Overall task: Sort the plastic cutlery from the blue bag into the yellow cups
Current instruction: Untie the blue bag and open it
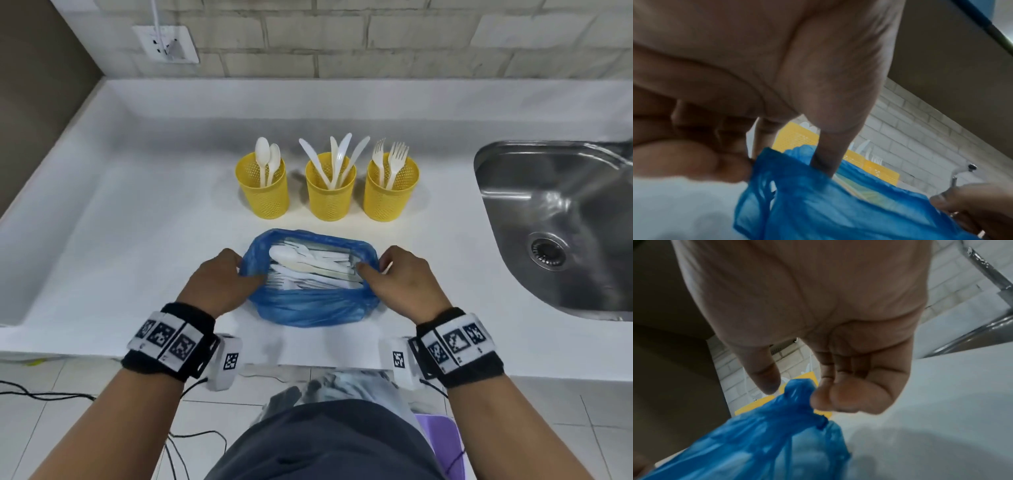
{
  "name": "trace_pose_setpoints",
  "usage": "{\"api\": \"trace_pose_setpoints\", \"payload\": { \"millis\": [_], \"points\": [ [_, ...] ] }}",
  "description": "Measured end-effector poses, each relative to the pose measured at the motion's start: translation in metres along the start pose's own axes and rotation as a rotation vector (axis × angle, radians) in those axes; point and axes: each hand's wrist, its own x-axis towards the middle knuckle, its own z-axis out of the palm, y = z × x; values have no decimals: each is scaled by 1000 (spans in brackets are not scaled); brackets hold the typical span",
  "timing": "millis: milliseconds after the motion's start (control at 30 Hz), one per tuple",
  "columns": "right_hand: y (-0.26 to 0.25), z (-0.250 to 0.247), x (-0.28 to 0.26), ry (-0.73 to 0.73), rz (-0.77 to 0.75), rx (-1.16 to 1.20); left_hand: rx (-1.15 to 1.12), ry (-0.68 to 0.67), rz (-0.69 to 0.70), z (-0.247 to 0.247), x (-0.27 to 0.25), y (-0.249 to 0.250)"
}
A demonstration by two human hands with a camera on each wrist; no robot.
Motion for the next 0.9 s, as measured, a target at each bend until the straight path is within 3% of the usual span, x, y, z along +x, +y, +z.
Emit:
{"api": "trace_pose_setpoints", "payload": {
  "millis": [67,167,267,433,533,633,733,833,900],
  "points": [
    [0,6,0,-35,-16,18,90,-25,16,1,-7,2],
    [1,12,3,-75,-49,23,43,-38,77,1,-11,3],
    [4,16,-1,-67,-24,280,-370,-111,69,3,-16,-3],
    [9,18,-7,-145,289,1118,-1225,-359,-149,6,-8,-22],
    [15,26,-11,-159,391,1353,-1437,-451,-298,13,-3,-30],
    [13,28,-19,-71,316,1233,-1367,-481,-200,20,-8,-39],
    [14,22,-22,50,175,775,-1060,-229,-183,18,-20,-38],
    [16,18,-29,-40,126,344,-680,-91,-193,17,-25,-39],
    [12,20,-37,-135,107,274,-602,-93,-133,19,-29,-40]
  ]
}}
